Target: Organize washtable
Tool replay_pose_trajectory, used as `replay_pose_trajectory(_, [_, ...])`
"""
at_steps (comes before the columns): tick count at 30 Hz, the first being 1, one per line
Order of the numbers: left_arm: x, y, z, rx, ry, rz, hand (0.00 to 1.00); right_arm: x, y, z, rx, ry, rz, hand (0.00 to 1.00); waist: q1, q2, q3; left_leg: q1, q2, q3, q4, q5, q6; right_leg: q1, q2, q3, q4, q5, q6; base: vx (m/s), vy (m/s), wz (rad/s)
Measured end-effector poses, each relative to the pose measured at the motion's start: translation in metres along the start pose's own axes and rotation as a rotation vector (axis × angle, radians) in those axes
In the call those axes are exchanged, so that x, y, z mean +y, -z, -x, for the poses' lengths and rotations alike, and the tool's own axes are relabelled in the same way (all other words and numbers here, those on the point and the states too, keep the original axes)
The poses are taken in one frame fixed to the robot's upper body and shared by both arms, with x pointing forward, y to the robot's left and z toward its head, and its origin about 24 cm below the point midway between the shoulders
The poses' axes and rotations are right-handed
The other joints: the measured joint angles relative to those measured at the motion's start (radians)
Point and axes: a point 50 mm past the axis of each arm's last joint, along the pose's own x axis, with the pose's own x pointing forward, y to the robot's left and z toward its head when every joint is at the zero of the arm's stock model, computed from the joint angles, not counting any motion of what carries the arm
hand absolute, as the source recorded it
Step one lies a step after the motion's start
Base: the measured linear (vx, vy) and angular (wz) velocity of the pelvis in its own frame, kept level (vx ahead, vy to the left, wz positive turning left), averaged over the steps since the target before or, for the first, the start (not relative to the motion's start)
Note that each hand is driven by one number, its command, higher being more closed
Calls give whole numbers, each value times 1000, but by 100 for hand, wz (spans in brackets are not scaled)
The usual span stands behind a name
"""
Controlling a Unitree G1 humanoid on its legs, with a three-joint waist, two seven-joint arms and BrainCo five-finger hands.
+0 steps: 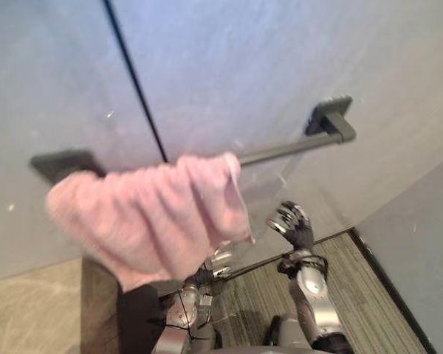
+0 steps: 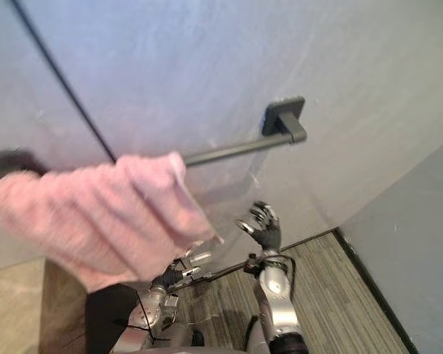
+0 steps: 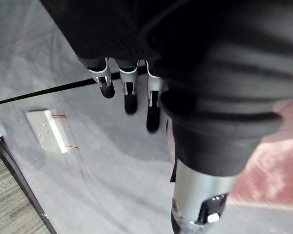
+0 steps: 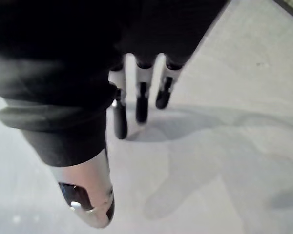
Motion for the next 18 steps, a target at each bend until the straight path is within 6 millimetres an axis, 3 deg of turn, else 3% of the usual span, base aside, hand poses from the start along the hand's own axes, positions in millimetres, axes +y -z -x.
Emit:
replay_pose_trajectory(1, [0, 6, 3, 28, 4, -11, 0, -2, 0, 0, -1, -1, 9, 0, -2, -5, -3, 6, -2, -3, 16, -11, -17, 10, 6, 33, -65, 142, -9, 449, -164, 10])
replay_pose_trajectory(2, [-5, 21, 11, 90, 13, -7, 0, -14, 4, 4, 23, 54, 26, 0, 8, 26, -9, 5, 18, -24, 62, -11, -39, 37, 37, 53, -85, 176, -8, 419, -132, -14])
replay_pose_trajectory(3, [-6, 26, 16, 107, 7, 3, 0, -15, 7, 7, 37, 44, 28, 0, 3, 25, -13, -12, 30, -29, 65, -18, -44, 43, 44, 87, -99, 186, -16, 481, -126, -7])
replay_pose_trajectory(5, [-8, 30, 19, 122, 25, -8, 0, -17, 12, 13, 58, 58, 24, 0, 3, 29, -14, -33, 89, -52, -128, 70, -59, 55, 69, 129, -111, 178, 4, 270, -50, 1])
replay_pose_trajectory(6, [-7, 33, 22, 135, 21, -10, 0, -13, 14, 16, 73, 44, 15, 0, 14, 13, -19, -16, 90, -67, -134, 78, -72, 67, 75, 136, -114, 154, 36, 101, -64, 3])
replay_pose_trajectory(8, [-5, 34, 22, 134, 26, -24, 0, -13, 16, 22, 84, 41, 4, 0, 4, 10, -19, -21, 91, -111, -143, 82, -80, 83, 76, 130, -115, 126, 46, 75, -81, 55])
replay_pose_trajectory(12, [-1, 20, 10, 79, 14, -33, 0, -17, 12, 25, 78, 48, -26, 0, 0, 15, -15, -87, 113, -244, -185, 129, -131, 86, 88, 40, -138, 88, 16, -87, -179, 97])
replay_pose_trajectory(14, [-3, 15, 6, 58, 18, -31, 0, -16, 9, 23, 64, 32, -27, 0, 5, 35, -10, -97, 157, -254, -251, 139, -104, 85, 108, -21, -160, 83, 4, -189, -272, 74])
replay_pose_trajectory(15, [0, 18, 8, 64, 16, -47, 0, -7, 9, 23, 65, -14, -29, 0, 11, 34, -13, -79, 186, -214, -339, 121, -44, 83, 122, -25, -185, 82, 0, -145, -249, 42])
replay_pose_trajectory(16, [3, 17, 8, 60, 19, -75, 0, 4, 6, 22, 51, -55, -43, 0, 14, -10, -8, -84, 171, -148, -295, 111, -44, 63, 93, -21, -190, 99, -53, -163, -245, 42])
replay_pose_trajectory(17, [2, 16, 8, 55, 23, -81, 0, 6, 5, 21, 44, -68, -43, 0, 16, -7, -8, -109, 170, -117, -222, 112, -46, 59, 85, -40, -194, 111, -71, -520, -251, 100])
replay_pose_trajectory(18, [-36, 6, 9, -8, 116, -51, 0, 36, -21, 17, -88, -290, -57, 0, 23, 157, -47, -94, 207, 73, -86, -3, -9, -50, 133, -69, 128, 39, -115, -579, -208, 145])
